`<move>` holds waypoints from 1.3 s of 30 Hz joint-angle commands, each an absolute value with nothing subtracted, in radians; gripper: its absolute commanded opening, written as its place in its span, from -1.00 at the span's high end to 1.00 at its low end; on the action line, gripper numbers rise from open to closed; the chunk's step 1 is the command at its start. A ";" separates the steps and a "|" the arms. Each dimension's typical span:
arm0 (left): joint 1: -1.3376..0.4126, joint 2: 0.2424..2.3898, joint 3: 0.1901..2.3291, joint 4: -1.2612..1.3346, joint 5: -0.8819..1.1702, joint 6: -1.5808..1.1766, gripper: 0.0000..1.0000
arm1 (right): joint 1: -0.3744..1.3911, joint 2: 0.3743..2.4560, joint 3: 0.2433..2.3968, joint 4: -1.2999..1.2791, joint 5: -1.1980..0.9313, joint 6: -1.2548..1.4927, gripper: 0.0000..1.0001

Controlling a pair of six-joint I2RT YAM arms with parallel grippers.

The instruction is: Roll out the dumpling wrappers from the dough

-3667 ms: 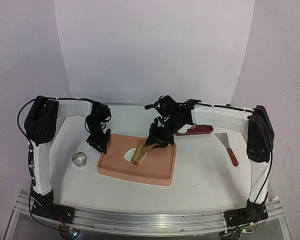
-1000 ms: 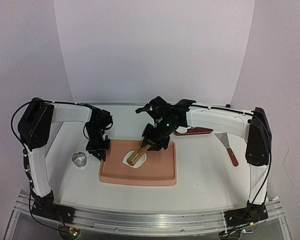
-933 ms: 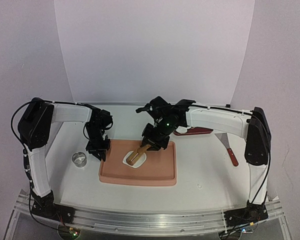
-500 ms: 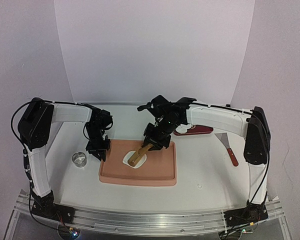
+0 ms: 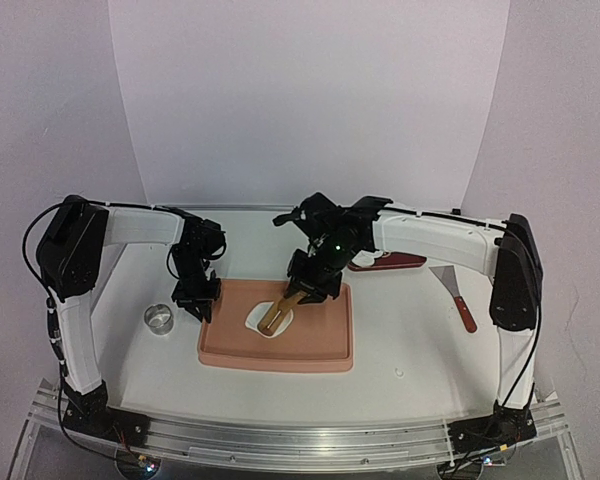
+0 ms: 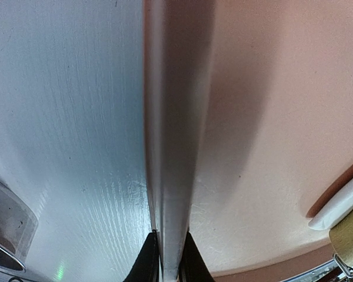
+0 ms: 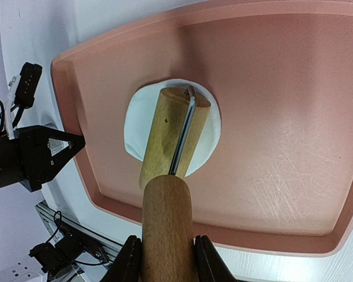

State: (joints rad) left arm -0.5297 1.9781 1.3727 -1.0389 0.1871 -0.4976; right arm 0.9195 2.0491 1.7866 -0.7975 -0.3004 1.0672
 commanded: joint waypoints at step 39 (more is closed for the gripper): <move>-0.547 1.985 1.300 -1.039 0.193 -0.487 0.92 | 0.974 2.402 1.822 -0.971 -0.344 0.904 1.00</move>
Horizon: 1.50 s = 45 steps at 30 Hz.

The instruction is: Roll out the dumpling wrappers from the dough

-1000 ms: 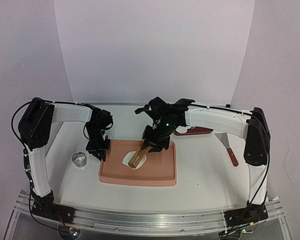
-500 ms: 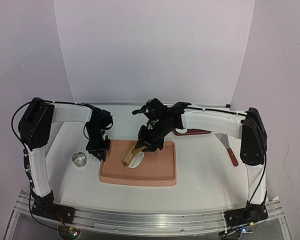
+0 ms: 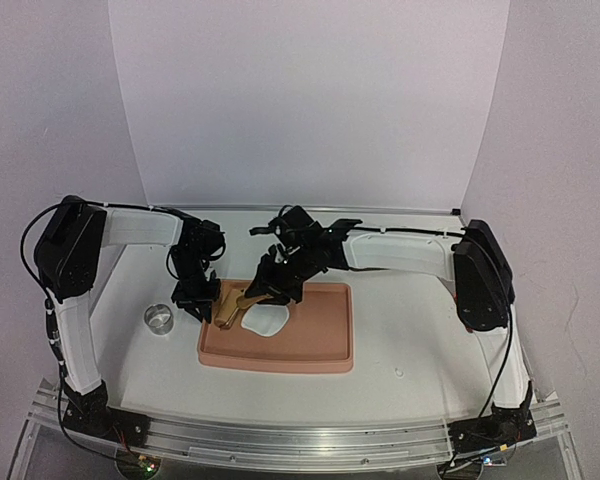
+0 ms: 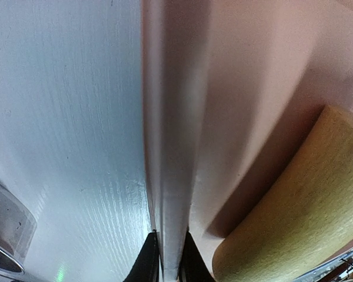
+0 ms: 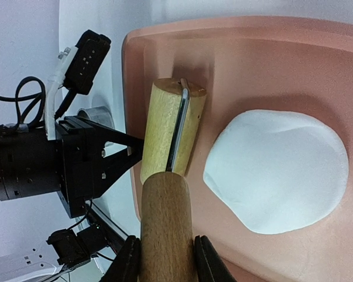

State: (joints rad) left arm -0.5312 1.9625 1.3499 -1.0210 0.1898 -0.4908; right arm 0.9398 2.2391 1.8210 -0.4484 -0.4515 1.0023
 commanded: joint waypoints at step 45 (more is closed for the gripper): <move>-0.549 1.960 1.302 -1.063 0.108 -0.381 0.93 | 0.848 2.258 1.990 -1.039 -0.439 0.585 1.00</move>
